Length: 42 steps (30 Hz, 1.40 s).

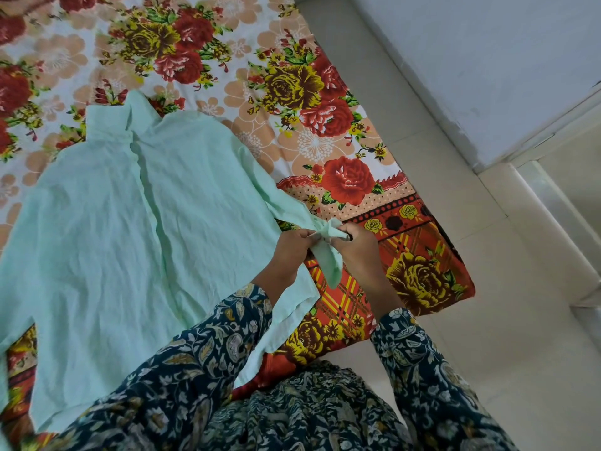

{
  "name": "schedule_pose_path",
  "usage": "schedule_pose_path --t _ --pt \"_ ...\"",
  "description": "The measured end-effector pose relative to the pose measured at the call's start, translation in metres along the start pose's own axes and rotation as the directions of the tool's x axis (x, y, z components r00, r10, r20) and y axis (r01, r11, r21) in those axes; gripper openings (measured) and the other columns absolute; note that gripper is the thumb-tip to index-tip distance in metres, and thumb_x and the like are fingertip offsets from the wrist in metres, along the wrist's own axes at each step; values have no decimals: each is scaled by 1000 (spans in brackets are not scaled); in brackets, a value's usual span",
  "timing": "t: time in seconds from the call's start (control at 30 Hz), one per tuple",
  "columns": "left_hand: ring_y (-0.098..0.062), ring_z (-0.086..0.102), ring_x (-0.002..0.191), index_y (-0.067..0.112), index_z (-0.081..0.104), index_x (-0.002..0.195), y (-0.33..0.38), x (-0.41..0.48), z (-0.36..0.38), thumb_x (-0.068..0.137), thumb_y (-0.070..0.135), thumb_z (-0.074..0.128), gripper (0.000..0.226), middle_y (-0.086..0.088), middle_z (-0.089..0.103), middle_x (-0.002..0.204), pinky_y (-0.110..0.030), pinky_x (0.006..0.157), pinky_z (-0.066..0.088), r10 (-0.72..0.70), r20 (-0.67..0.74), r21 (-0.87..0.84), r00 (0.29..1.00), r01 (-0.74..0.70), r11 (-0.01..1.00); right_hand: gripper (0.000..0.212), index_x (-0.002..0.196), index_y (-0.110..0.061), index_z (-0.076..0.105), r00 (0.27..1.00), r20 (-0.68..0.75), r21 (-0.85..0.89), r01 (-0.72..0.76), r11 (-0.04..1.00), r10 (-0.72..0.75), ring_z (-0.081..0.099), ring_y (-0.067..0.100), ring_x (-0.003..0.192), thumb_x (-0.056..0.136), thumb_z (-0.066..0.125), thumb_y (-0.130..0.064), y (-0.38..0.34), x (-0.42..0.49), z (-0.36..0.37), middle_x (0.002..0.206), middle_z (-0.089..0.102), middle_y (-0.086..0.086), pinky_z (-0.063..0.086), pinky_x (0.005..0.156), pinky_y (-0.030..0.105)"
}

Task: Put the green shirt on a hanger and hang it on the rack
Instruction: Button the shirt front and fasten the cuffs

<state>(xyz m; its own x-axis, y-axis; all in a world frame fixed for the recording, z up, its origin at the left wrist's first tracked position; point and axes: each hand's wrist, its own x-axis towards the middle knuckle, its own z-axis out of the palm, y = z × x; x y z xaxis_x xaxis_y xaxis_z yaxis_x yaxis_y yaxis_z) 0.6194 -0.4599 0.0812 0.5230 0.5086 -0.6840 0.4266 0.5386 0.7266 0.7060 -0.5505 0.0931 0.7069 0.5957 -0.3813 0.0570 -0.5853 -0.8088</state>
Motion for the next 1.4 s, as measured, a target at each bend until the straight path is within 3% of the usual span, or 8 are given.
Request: schedule_pose_path --t 0.23,0.4,0.57,0.8,0.9,1.1,1.27,1.4 --pt "-17 59 76 -9 62 113 6 1 -1 93 10 54 29 -16 62 96 -25 73 54 39 58 110 998 -45 993 22 106 -1 64 999 -22 -96 32 995 -34 55 19 81 87 60 -11 -2 0 3 98 66 16 40 59 26" --pt "-16 62 84 -8 59 118 15 -4 -8 93 -5 42 30 -14 63 101 -16 71 57 0 285 155 959 -46 987 18 102 -1 63 997 -51 -184 44 982 -54 51 17 74 88 57 -10 1 -1 3 93 64 13 36 58 26" --pt "-13 64 74 -10 61 110 19 -2 -13 92 -7 46 24 -8 65 84 -16 66 58 -17 264 109 964 -13 994 15 99 -2 63 998 -58 -54 -15 998 12 46 4 61 86 59 -8 1 -1 2 70 51 -8 32 52 21" --pt "-19 71 70 -2 63 88 22 1 -17 97 14 46 24 -13 70 77 -29 75 59 -89 396 -67 914 125 990 5 84 -9 61 998 -33 -8 -49 999 49 49 10 61 83 65 -10 4 -3 -6 70 55 -1 37 54 26" --pt "-16 72 64 -2 61 87 17 3 -20 97 7 43 23 -10 72 68 -28 71 59 -105 377 -130 920 165 978 20 68 -12 56 994 21 183 -109 977 107 49 10 59 81 65 0 3 -2 -11 66 53 -2 39 55 24" --pt "-6 61 42 4 54 74 15 1 -6 87 -12 48 22 -8 61 59 -16 46 50 -43 254 106 966 17 994 23 64 -12 56 985 59 306 -170 937 160 48 13 60 78 66 4 3 -3 -8 65 53 3 39 58 26" --pt "-4 58 41 8 55 71 11 6 -3 88 -5 52 22 -6 62 56 -15 45 46 48 249 303 967 -124 945 19 77 -6 62 981 94 315 -193 929 172 45 19 71 85 66 -23 10 -12 -14 76 52 11 38 67 33" --pt "2 52 36 13 53 67 8 5 8 85 -6 52 26 -8 59 60 -15 45 43 139 217 464 966 -227 856 16 92 -11 60 986 74 167 -159 973 149 54 17 73 81 70 -17 9 -17 -12 84 60 7 44 65 31"
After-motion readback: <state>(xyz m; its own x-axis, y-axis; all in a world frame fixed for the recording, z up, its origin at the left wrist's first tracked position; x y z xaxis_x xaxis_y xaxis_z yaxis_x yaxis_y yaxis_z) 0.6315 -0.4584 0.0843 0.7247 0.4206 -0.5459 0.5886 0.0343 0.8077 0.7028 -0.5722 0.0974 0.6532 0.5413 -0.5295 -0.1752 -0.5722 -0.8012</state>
